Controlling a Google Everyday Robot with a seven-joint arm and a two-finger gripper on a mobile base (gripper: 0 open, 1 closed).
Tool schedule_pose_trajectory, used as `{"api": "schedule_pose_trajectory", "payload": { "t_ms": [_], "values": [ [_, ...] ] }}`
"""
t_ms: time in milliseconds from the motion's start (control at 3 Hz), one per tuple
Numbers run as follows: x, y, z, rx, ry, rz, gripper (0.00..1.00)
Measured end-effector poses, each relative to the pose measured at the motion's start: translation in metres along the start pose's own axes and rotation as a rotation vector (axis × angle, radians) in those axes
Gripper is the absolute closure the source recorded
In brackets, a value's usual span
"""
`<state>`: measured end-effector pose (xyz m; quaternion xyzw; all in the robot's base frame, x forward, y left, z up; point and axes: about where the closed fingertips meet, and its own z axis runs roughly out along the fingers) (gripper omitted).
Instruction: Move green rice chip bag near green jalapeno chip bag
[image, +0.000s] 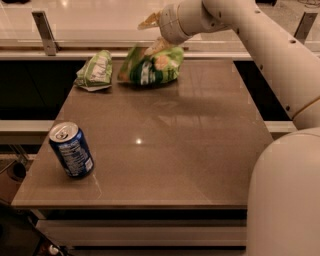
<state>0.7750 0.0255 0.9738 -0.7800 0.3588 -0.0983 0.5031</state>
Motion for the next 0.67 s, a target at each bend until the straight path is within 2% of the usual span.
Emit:
{"api": "schedule_pose_trajectory", "payload": {
  "t_ms": [333,667],
  "values": [
    [-0.0013,0.0011,0.0031,-0.003,-0.004,0.000,0.00],
    [-0.0014,0.0012,0.0032,-0.003,-0.004,0.000,0.00]
  ]
}}
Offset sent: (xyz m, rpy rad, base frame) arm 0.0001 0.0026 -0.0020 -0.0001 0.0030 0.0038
